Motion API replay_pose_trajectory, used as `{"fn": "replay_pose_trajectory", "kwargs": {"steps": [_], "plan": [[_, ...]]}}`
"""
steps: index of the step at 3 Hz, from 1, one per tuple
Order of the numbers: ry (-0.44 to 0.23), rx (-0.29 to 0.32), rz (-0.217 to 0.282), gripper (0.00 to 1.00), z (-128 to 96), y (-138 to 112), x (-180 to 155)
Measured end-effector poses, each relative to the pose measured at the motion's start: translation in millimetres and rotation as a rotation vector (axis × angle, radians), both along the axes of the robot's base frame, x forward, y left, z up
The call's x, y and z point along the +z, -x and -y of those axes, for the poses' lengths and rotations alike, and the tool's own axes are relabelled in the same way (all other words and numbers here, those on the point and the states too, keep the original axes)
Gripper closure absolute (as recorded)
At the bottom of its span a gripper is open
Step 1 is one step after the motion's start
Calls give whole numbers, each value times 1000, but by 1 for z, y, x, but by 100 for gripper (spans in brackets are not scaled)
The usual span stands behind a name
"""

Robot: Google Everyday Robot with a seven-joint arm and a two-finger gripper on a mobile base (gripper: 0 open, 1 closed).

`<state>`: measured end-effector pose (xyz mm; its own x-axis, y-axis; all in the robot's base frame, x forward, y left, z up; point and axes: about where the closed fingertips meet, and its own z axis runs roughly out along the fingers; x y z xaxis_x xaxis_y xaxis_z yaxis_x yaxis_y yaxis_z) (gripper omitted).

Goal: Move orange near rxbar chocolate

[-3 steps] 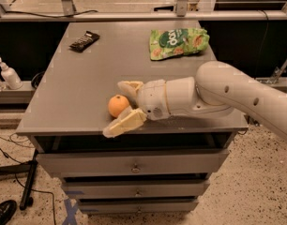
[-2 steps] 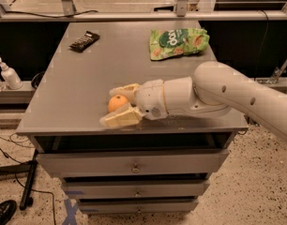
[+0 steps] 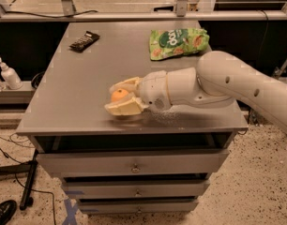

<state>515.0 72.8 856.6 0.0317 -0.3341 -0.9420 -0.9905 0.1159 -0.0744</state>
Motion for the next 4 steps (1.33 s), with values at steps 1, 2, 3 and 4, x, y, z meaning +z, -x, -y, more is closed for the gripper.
{"fn": "replay_pose_trajectory", "kwargs": {"steps": [1,2,3,4], "plan": [[-4,-11,38,100,7,-14,23],[-4,-11,38,100,7,-14,23],[-34,-23,72,100,-8,-43,25],[-48,-31,102,100,-32,-91,31]]}}
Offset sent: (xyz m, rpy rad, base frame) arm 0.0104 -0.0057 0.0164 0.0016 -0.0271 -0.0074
